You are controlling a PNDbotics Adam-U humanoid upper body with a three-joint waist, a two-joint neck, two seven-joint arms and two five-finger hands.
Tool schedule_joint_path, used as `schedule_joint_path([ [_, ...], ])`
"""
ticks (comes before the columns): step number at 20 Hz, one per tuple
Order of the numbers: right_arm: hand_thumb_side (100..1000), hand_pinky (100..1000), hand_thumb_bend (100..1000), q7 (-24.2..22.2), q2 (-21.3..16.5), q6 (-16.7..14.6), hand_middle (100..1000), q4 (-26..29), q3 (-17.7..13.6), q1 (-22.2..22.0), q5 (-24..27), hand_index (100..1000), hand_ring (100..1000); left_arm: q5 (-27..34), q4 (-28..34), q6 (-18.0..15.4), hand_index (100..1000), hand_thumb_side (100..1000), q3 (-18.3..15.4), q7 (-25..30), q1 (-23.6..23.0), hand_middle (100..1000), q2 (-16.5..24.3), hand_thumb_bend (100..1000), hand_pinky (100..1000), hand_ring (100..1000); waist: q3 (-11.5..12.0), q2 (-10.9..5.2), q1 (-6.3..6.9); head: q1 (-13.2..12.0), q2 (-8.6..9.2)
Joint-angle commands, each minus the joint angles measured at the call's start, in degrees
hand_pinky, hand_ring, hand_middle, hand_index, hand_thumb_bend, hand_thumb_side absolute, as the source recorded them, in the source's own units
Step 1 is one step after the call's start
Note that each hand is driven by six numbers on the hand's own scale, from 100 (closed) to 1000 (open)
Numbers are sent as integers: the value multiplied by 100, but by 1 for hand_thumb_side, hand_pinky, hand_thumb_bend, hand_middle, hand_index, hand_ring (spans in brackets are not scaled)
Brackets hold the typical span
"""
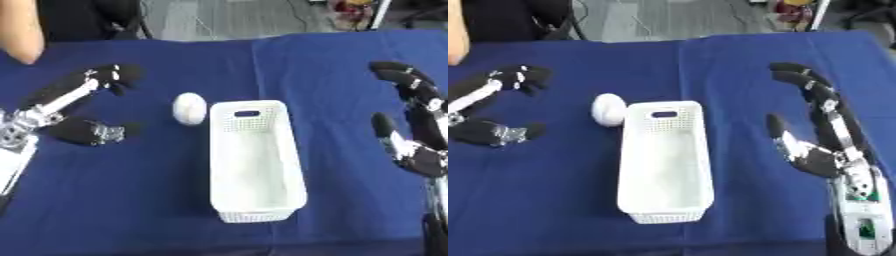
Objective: Pick up objects on the table and place them in the box.
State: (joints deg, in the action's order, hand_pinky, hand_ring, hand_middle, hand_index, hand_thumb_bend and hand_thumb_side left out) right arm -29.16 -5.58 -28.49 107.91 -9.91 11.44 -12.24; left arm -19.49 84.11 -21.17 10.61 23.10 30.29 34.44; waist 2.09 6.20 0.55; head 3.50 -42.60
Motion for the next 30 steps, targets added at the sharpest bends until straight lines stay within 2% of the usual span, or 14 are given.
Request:
schedule_joint_path([
  [1, 512, 1000, 280, -16, -62, -38, 844, 41, 18, 75, 40, 847, 900, -286, -267, -199, 951, 602, 78, -41, 282, 905, 31, 910, 738, 786, -16, -79, -1, -44, 1],
  [11, 513, 1000, 277, -42, -61, -64, 844, 23, 35, 83, 74, 847, 899, -876, -1094, -694, 958, 614, 290, -111, 862, 902, -290, 926, 750, 793, -80, -40, -22, -69, 4],
  [30, 517, 1000, 269, -115, -27, -92, 843, 4, 69, 91, 157, 848, 898, -1629, -1890, -1318, 972, 628, 521, -188, 1369, 893, -632, 956, 772, 803, -227, 17, -59, -131, 45],
])
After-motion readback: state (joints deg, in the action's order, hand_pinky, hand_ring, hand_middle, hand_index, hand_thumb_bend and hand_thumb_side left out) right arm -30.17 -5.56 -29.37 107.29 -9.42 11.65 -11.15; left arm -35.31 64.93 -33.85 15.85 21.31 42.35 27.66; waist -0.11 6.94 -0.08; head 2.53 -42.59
